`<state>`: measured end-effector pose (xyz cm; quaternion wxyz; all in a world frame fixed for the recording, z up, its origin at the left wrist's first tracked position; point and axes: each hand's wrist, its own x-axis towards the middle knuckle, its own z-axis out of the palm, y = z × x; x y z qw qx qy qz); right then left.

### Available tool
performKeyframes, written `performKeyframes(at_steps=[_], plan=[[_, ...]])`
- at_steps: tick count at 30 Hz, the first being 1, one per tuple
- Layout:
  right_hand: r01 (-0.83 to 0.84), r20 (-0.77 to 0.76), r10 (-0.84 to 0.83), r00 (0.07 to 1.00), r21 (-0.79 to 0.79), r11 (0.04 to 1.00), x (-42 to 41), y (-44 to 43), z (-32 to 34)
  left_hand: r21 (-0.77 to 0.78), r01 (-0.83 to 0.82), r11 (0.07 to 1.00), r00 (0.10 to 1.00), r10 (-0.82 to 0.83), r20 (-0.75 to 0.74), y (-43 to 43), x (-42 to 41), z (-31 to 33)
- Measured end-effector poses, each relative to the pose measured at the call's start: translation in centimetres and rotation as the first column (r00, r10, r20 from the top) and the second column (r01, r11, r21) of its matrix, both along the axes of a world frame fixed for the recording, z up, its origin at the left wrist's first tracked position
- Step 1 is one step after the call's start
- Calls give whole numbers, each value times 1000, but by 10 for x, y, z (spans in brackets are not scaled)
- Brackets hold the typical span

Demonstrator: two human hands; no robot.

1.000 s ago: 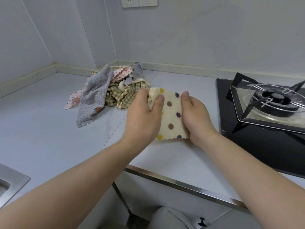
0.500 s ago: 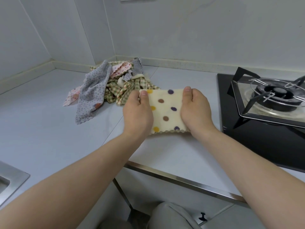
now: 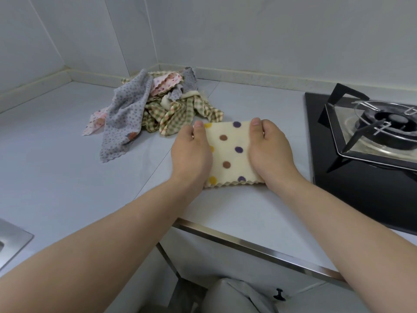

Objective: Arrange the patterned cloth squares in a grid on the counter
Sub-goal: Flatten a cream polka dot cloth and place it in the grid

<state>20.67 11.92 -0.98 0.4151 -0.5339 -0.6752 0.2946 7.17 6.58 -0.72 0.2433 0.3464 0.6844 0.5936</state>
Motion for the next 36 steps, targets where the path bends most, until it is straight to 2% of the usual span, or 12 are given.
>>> performKeyframes(at_steps=[4,10,13,16,21,25,30,33,36], plan=[[28,-1,-28,1000,-10,1000,1,2,-4,46,-27,999,990,34,-139,0,2,-5],[36,-1,-36,999,-106,994,0,-2,1,-53,-24,998,988,16,-155,-2,3,-1],[6,-2,-6,1000,-193,981,1,-10,15,-152,-28,988,998,19,-58,-13,11,15],[42,37,-34,999,-273,961,12,-32,57,-268,-38,963,998,50,37,-33,24,54],[215,-9,-227,974,-296,931,66,-85,154,-259,133,957,987,-152,-55,-55,65,157],[417,-63,-452,890,-293,861,127,-121,201,-282,303,910,935,-341,-98,-58,125,212],[588,-68,-622,780,-260,766,219,-155,215,-262,475,840,849,-516,-116,-73,223,234],[619,-53,-650,758,-254,743,278,-173,211,-255,532,808,797,-579,-171,-85,281,231],[644,20,-662,750,-255,722,347,-196,204,-254,572,780,775,-615,-142,-100,352,222]])
